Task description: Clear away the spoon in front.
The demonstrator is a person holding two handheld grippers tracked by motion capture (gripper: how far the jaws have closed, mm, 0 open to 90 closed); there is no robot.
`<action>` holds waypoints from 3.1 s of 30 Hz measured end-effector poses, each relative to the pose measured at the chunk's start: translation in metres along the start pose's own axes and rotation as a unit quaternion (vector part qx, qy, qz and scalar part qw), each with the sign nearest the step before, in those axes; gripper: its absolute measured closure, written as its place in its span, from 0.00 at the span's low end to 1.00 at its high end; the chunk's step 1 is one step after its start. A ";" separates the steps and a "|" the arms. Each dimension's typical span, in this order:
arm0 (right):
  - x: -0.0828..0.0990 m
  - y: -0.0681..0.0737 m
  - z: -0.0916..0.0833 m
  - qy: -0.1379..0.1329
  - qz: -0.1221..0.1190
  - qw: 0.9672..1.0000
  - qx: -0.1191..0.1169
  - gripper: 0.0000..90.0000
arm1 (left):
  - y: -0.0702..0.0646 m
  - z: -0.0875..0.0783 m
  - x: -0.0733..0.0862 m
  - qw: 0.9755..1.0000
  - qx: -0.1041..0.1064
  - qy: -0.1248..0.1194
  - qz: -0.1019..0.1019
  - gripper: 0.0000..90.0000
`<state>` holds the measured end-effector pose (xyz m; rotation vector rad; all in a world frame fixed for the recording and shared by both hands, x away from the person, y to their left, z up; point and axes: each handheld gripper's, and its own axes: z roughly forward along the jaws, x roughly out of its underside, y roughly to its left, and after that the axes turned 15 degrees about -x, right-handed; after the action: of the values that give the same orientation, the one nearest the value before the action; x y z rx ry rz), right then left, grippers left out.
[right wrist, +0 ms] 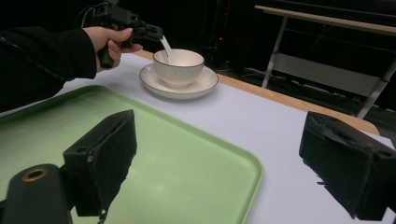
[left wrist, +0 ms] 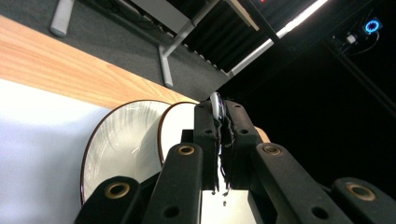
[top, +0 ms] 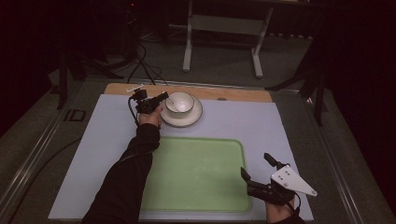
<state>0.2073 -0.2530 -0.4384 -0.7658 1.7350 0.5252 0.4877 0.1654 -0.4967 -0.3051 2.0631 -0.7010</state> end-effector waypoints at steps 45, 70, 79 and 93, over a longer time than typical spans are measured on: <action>-0.001 0.000 0.002 0.001 -0.001 1.000 0.006 0.12 | -0.053 -0.128 -0.047 0.978 0.073 0.044 0.191 0.96; -0.002 0.002 0.005 0.006 -0.004 1.000 0.004 0.12 | -0.054 -0.177 -0.007 0.930 0.113 0.173 0.304 0.96; -0.002 0.002 0.005 0.006 -0.004 1.000 0.003 0.12 | -0.045 -0.185 0.016 0.898 0.139 0.243 0.340 0.96; -0.002 0.003 0.007 0.006 -0.004 1.000 0.002 0.12 | -0.043 -0.185 0.044 0.848 0.178 0.327 0.378 0.95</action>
<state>0.2099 -0.2460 -0.4384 -0.7754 1.7429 0.5120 0.3073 0.1774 -0.4228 1.0530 2.3324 -0.7068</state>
